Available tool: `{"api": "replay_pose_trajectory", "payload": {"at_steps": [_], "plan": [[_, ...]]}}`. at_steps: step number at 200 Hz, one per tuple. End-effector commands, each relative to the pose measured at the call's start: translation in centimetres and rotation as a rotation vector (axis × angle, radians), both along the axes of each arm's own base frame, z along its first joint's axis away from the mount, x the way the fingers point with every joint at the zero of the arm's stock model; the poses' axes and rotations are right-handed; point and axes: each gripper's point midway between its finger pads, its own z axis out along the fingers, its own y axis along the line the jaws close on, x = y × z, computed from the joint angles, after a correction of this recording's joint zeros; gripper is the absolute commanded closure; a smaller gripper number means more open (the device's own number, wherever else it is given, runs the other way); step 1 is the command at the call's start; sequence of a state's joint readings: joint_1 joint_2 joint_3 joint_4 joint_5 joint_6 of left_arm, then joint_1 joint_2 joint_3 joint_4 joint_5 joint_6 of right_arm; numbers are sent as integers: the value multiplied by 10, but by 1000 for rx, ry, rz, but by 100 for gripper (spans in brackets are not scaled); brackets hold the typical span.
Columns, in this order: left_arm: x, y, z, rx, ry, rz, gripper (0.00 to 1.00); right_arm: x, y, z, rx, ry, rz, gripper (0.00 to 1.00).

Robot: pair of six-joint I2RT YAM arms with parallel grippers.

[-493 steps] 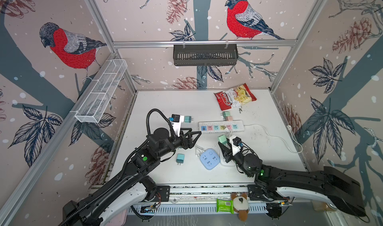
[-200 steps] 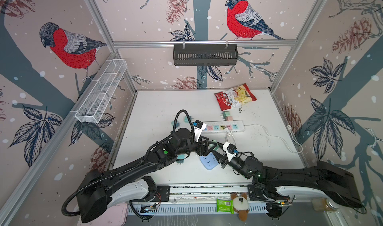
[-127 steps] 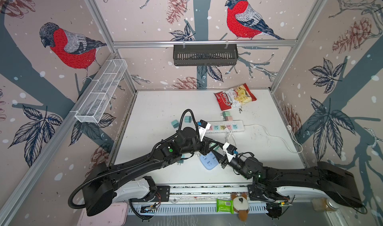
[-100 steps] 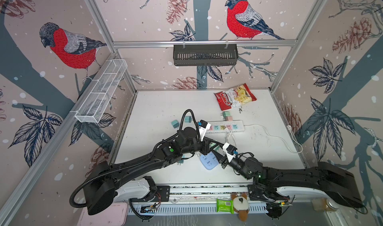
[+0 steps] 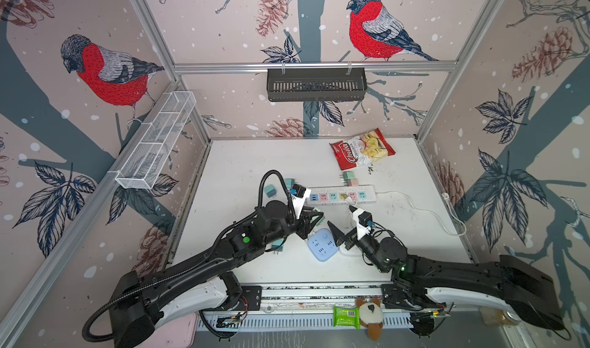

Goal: Insert the plug
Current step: 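Close the left gripper on the green charger and open the right gripper, then carry the green charger with the left gripper while the right arm withdraws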

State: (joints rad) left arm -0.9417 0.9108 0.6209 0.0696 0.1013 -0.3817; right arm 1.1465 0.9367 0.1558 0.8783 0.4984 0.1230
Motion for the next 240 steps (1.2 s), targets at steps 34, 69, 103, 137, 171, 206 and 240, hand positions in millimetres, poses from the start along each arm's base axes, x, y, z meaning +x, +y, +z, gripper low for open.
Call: {"api": "replay_pose_trajectory", "payload": {"at_steps": [34,69,103,137,171,206,240], "plan": [[-4,37,13,33,-284,50,100,53,-81,12,68,76,-404,0],[-24,38,23,-2,-404,-48,100,73,-159,14,148,94,-692,0],[-18,32,6,75,-445,-66,100,87,-221,-5,241,150,-847,0],[-33,2,-12,111,-467,-272,100,100,-257,-20,301,216,-946,0],[-28,-20,-28,167,-417,-344,100,118,-260,-37,258,312,-982,0],[-24,-33,-45,236,-368,-395,100,132,-243,-43,212,341,-896,0],[-29,-43,-46,219,-385,-436,100,131,-238,-42,198,327,-898,0]]}}
